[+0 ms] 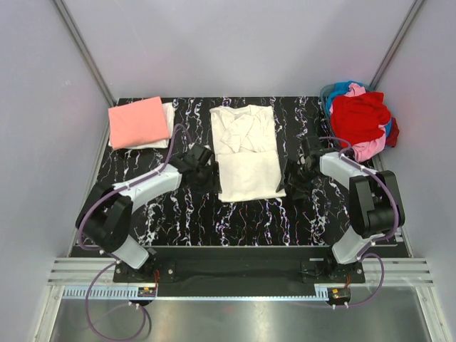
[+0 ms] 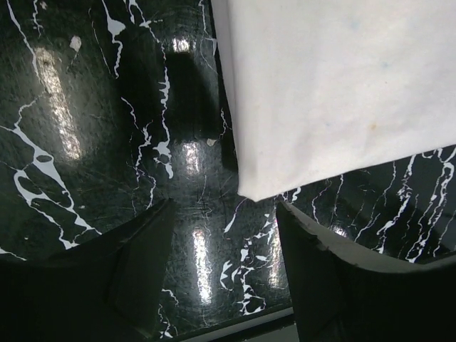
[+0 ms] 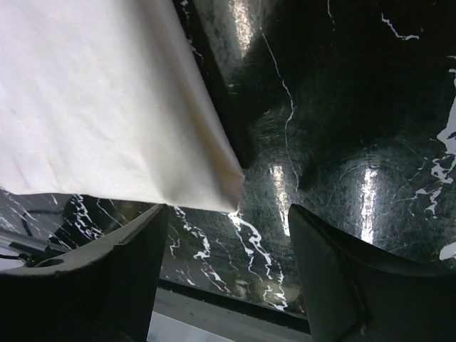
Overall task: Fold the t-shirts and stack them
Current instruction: Fold the tshirt
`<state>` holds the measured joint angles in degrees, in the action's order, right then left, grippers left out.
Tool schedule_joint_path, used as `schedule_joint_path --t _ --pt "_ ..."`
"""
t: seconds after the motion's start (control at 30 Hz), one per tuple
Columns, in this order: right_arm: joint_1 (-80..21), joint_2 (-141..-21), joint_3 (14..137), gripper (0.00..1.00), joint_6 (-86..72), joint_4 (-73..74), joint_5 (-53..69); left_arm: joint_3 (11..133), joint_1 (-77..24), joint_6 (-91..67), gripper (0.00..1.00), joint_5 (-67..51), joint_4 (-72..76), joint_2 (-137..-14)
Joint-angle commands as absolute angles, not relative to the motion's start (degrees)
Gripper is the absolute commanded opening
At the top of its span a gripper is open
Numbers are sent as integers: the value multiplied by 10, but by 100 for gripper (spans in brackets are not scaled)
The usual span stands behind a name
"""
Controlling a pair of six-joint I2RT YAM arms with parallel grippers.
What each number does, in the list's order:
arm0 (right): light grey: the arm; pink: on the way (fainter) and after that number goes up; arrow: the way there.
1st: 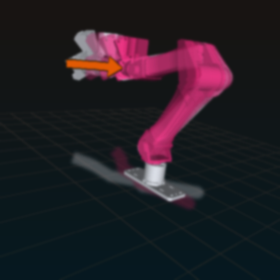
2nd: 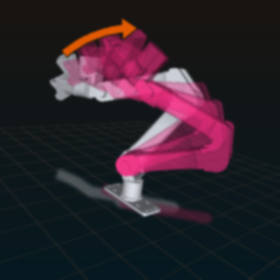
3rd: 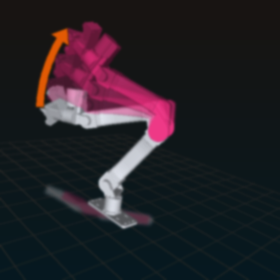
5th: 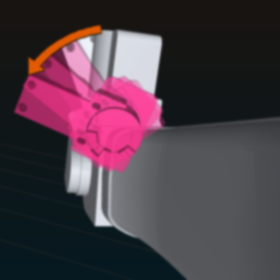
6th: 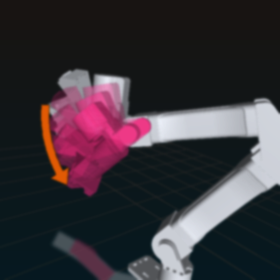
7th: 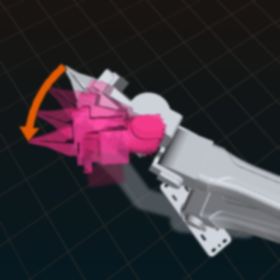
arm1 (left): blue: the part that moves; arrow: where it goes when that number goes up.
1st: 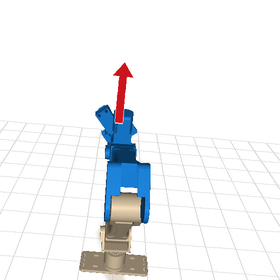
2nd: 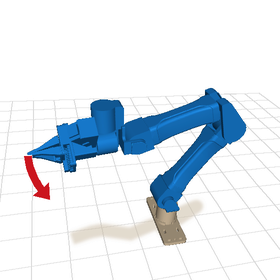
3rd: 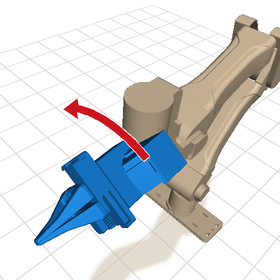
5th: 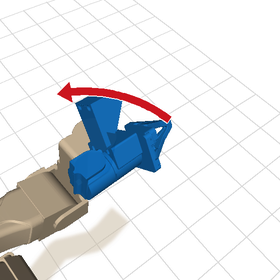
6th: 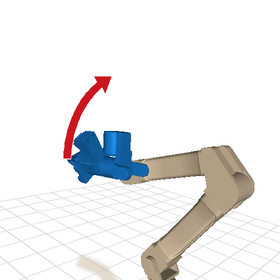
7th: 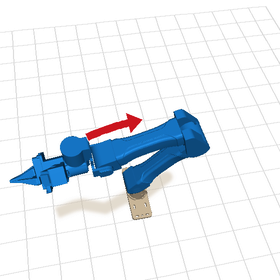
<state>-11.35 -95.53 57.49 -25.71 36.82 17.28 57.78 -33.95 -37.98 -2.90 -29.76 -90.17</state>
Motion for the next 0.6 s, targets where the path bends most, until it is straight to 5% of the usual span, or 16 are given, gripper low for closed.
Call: schedule_joint_path --t 0.0,0.3,0.57 --pt "-113 -935 552 76 -266 316 185 540 -342 -417 64 -33 -216 -872" --pt "-109 -950 542 74 -258 302 174 471 -345 -449 62 -83 -111 -893" --pt "-105 -963 533 62 -258 287 179 442 -345 -466 55 -99 -69 -909"
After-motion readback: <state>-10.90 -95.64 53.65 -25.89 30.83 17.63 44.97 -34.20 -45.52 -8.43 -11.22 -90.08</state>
